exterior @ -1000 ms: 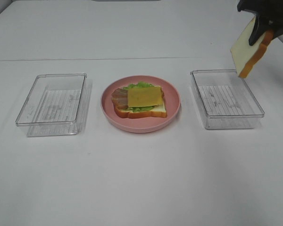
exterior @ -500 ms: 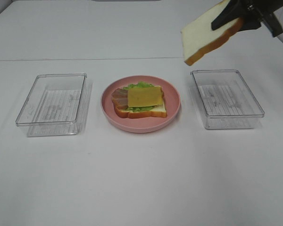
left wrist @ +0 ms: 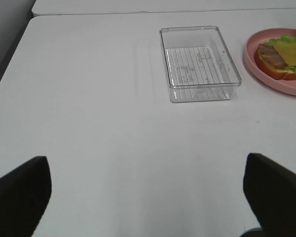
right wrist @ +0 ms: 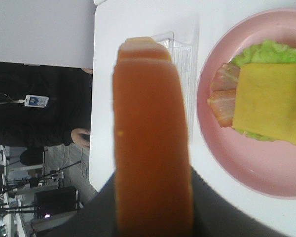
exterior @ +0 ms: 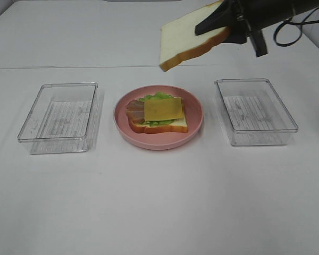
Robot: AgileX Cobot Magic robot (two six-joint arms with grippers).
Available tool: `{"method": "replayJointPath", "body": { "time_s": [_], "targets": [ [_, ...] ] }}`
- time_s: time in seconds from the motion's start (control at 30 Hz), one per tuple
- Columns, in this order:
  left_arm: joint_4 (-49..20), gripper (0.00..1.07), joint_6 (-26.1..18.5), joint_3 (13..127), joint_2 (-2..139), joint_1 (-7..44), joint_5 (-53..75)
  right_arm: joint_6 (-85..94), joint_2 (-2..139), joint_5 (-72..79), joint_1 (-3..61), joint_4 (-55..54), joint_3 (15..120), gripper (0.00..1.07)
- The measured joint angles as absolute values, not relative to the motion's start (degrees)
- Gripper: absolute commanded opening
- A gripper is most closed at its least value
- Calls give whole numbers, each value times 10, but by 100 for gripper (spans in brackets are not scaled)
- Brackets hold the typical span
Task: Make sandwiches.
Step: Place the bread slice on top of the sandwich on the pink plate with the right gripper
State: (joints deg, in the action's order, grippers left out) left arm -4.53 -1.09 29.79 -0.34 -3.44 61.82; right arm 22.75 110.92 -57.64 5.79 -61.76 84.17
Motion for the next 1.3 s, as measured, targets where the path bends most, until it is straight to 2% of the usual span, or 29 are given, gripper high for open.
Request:
{"method": "replayJointPath", "body": {
  "time_s": [0.07,0.13,0.27,0.47,0.77,1.3],
  "targets": [
    [-45,98,-11,298,-3,-34,618,228,1117,-571,70,-619,842,0],
    [-45,98,-11,298,-3,-34,618,231,1155,-552,114,-629,842,0],
    [-45,98,-11,298,-3,-34,618,231,1184,-537,125,-638,842,0],
    [-45,98,-11,298,-3,-34,618,236,1232,-523,125,-671,849,0],
    [-46,98,-11,298,-3,-34,618,215,1285,-540,125,-665,919,0],
    [-46,98,-11,298,-3,-34,618,206,1309,-535,125,-653,921,0]
  ]
}}
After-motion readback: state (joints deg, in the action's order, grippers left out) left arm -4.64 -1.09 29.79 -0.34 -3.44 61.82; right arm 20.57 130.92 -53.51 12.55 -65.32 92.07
